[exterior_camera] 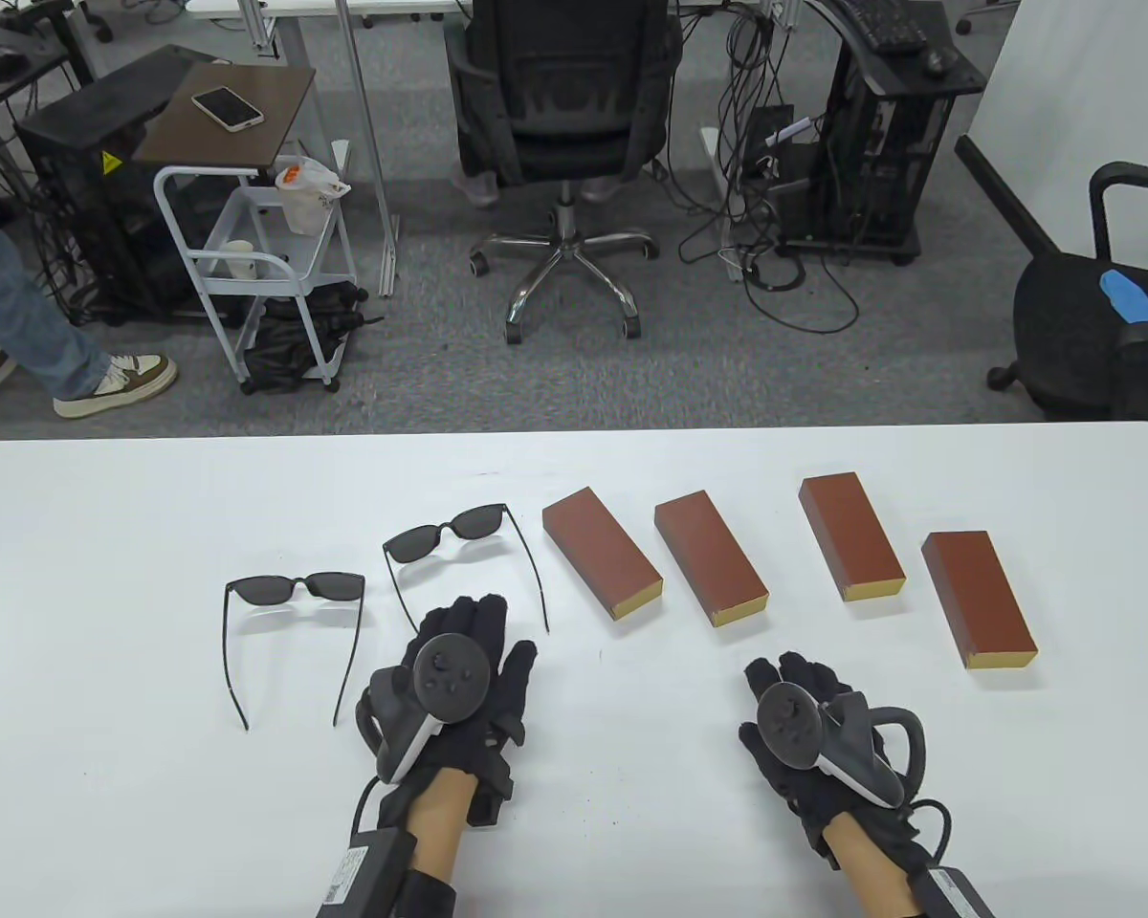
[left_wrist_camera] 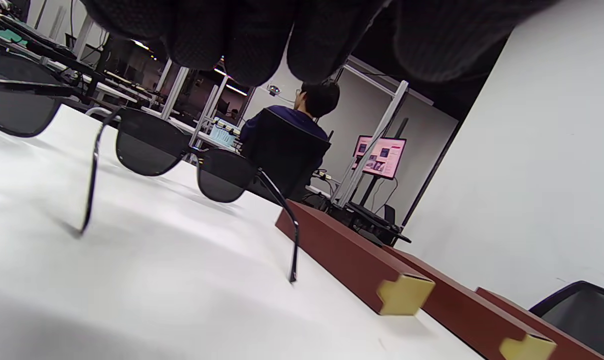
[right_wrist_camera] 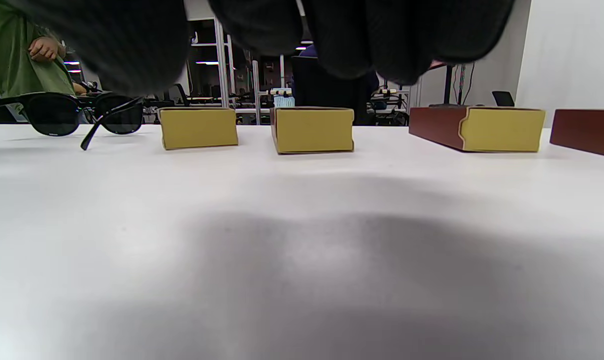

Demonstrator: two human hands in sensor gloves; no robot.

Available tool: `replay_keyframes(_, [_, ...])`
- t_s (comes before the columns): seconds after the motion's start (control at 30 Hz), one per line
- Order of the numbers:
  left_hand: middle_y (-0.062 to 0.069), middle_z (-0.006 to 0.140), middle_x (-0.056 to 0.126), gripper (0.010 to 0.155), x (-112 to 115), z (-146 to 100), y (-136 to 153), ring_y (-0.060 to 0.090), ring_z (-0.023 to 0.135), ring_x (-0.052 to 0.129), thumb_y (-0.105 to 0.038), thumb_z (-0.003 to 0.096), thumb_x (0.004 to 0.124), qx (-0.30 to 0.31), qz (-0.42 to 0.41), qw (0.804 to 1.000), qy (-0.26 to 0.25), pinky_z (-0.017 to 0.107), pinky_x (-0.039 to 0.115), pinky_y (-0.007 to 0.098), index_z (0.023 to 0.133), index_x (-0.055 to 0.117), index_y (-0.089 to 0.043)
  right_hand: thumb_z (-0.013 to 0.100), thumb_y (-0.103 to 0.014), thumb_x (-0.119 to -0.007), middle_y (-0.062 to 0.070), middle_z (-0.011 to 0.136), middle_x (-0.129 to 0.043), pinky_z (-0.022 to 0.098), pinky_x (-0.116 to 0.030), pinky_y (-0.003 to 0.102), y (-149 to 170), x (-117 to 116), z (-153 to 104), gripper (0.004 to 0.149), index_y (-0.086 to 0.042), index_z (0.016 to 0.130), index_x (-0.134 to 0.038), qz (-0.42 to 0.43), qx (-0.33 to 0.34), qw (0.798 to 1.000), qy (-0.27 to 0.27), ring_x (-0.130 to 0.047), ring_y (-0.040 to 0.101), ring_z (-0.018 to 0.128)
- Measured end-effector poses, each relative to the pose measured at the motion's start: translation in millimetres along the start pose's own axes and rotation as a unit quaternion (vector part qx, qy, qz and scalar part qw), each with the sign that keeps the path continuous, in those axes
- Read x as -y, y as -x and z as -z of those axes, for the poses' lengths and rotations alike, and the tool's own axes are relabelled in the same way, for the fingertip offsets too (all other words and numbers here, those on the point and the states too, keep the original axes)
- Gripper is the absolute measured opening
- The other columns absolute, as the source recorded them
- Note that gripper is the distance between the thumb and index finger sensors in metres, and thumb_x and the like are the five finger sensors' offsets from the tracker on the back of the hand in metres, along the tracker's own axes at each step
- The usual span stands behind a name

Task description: Slide to open storage boxes and store sunglasses

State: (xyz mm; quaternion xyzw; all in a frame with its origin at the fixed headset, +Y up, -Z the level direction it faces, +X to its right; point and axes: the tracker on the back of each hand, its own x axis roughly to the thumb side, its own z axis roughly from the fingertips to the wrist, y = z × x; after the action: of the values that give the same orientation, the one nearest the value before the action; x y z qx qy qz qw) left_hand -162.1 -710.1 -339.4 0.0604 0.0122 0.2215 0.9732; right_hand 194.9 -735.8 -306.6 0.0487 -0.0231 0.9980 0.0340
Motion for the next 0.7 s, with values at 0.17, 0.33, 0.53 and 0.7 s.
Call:
replay_keyframes(0.17, [0.003,0.114,0.063,0.065,-25,26,33,0.037,0.106,0.058,-0.055,0.0455,0.073,-0.042,-0.018,0.999,-0.007,0.073,0.054,0.062,0.106,0.065,-0.032,0.033,-0.052,-0.08,0.014,0.1,-0.063,0.065,-0.064,0.053,7,-4,3,0.064,-0.029,0.09,-0.063,0.017,-0.009,1.0,-0.016,-0.068,0.042,0.088])
replay_keyframes(0.33, [0.002,0.112,0.066,0.062,-54,57,74,0.036,0.104,0.063,-0.048,0.045,0.077,-0.082,0.056,0.995,-0.025,0.071,0.058,0.06,0.105,0.068,-0.033,0.033,-0.052,-0.08,0.014,0.1,-0.063,0.065,-0.063,0.052,10,-4,4,0.064,-0.029,0.09,-0.063,0.02,-0.011,1.0,-0.02,-0.068,0.042,0.088])
replay_keyframes(0.53, [0.002,0.11,0.068,0.058,-64,88,119,0.035,0.102,0.065,-0.031,0.0453,0.08,-0.168,0.109,0.98,-0.018,0.07,0.058,0.06,0.103,0.071,-0.033,0.033,-0.051,-0.08,0.014,0.1,-0.063,0.066,-0.063,0.052,16,-6,6,0.063,-0.029,0.09,-0.063,0.027,-0.013,0.999,-0.024,-0.067,0.042,0.088])
replay_keyframes(0.7, [-0.001,0.111,0.066,0.059,-61,105,143,0.032,0.105,0.063,-0.023,0.0451,0.081,-0.21,0.154,0.966,-0.014,0.071,0.057,0.061,0.102,0.07,-0.034,0.033,-0.051,-0.08,0.013,0.1,-0.064,0.065,-0.064,0.052,24,-6,6,0.063,-0.03,0.09,-0.063,0.021,-0.032,0.999,-0.02,-0.068,0.041,0.088])
